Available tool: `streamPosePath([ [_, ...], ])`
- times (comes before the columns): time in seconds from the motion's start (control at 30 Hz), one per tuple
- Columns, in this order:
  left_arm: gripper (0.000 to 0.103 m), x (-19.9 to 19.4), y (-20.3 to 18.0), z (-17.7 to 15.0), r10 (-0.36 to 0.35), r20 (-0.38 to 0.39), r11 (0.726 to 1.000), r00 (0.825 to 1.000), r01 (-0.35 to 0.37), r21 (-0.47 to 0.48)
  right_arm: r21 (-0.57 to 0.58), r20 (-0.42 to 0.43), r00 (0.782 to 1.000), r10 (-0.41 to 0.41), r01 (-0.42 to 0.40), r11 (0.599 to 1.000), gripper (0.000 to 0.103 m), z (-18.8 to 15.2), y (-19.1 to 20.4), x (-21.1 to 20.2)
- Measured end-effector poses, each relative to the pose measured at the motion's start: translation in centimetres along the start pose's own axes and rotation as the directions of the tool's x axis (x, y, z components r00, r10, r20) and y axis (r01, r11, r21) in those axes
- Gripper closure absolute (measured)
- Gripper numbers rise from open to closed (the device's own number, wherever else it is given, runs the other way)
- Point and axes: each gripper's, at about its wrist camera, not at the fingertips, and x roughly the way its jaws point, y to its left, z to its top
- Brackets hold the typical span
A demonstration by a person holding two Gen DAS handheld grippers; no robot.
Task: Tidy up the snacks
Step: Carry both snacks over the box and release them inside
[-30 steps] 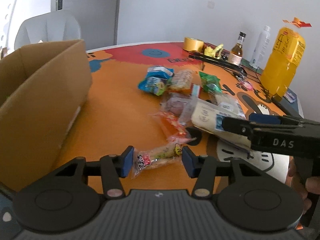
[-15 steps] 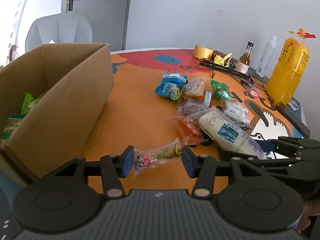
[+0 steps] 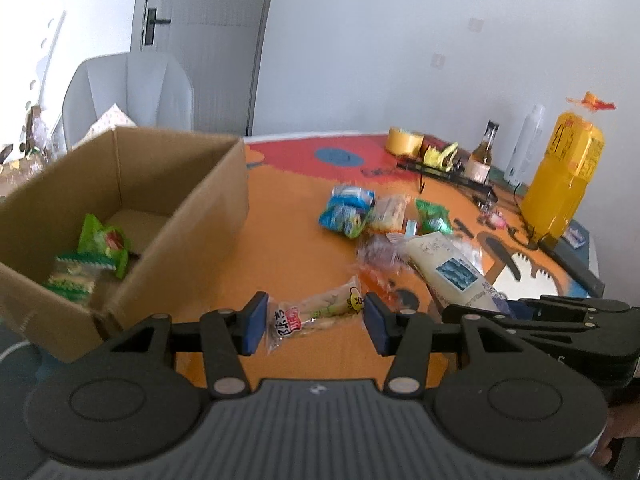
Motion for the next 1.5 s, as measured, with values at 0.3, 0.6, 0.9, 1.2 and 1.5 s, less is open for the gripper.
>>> streamPosePath([
  [0.3,0.052,-2.5,0.6,2.1,0.010,0.086,1.000,0.996,-0.010,0.004,-0.013,0.056,0.998,0.019,-0.018,1.000,0.071,2.2,1.9,-0.7],
  [0.6,0.052,-3.7,2.5,3.8,0.051,0.138,0.998,0.989,-0.047,-0.029,-0.015,0.088,0.995,0.049,-0.048,0.999,0.071,4.5,4.2,-0.4],
  [0.9,0.052,-5.2,6.2,5.5,0.118,0.184,0.991,0.976,-0.106,-0.077,-0.049,0.101,0.990,0.095,-0.091,0.995,0.071,6.6,7.2,1.3],
  [1.2,0.050,-5.6,9.7,6.7,0.175,0.181,0.982,0.968,-0.158,-0.103,-0.059,0.123,0.984,0.129,-0.122,0.991,0.071,8.2,9.5,2.8],
  [1.5,0.028,-6.2,11.3,6.3,0.184,0.176,0.978,0.967,-0.162,-0.130,-0.086,0.109,0.980,0.167,-0.158,0.984,0.071,9.6,11.7,4.8],
])
